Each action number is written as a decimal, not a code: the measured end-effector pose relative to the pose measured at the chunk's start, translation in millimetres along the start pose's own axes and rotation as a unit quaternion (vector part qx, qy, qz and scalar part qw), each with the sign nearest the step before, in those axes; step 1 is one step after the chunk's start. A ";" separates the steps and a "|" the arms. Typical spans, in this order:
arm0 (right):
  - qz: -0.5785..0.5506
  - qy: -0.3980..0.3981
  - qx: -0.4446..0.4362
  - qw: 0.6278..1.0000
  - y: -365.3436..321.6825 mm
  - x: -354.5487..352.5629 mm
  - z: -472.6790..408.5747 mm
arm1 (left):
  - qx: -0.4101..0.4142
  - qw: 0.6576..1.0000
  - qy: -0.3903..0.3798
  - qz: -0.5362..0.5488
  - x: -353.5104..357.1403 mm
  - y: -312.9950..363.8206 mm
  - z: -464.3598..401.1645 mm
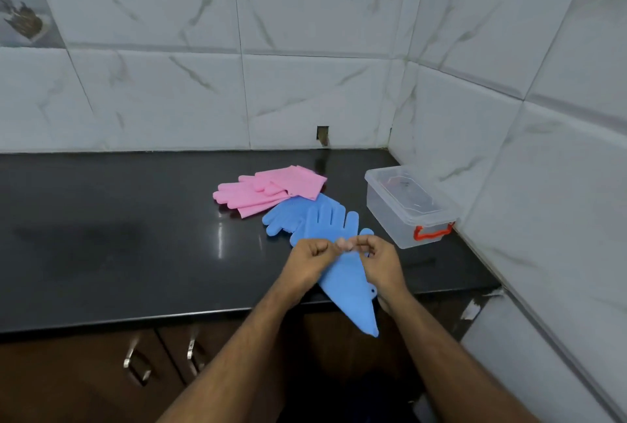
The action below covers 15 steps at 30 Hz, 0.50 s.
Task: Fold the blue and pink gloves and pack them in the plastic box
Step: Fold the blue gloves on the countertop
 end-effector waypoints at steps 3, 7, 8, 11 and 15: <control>0.124 0.022 -0.055 0.991 -9.8 -0.7 -0.9 | 0.045 0.991 0.107 -0.062 -23.9 4.3 -5.1; 0.184 0.088 -0.081 0.976 -11.0 -9.5 -1.8 | 0.070 0.954 0.191 -0.221 -47.9 0.9 -14.5; 0.191 0.095 -0.086 0.973 -10.7 -10.5 -3.2 | 0.055 0.949 0.178 -0.253 -46.3 -4.3 -19.5; 0.234 0.072 -0.117 0.963 -11.3 -2.3 -12.5 | 0.024 0.910 0.124 -0.394 -31.7 -16.2 -38.9; 0.277 0.042 -0.124 0.952 -8.0 4.7 -31.0 | -0.021 0.865 0.132 -0.484 -35.1 -23.0 -62.2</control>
Point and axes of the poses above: each hand's wrist, its own z-axis away from the middle knuckle, its own x-axis out of the palm, y = z × x, the point moved 9 cm from there along -z, towards the middle knuckle
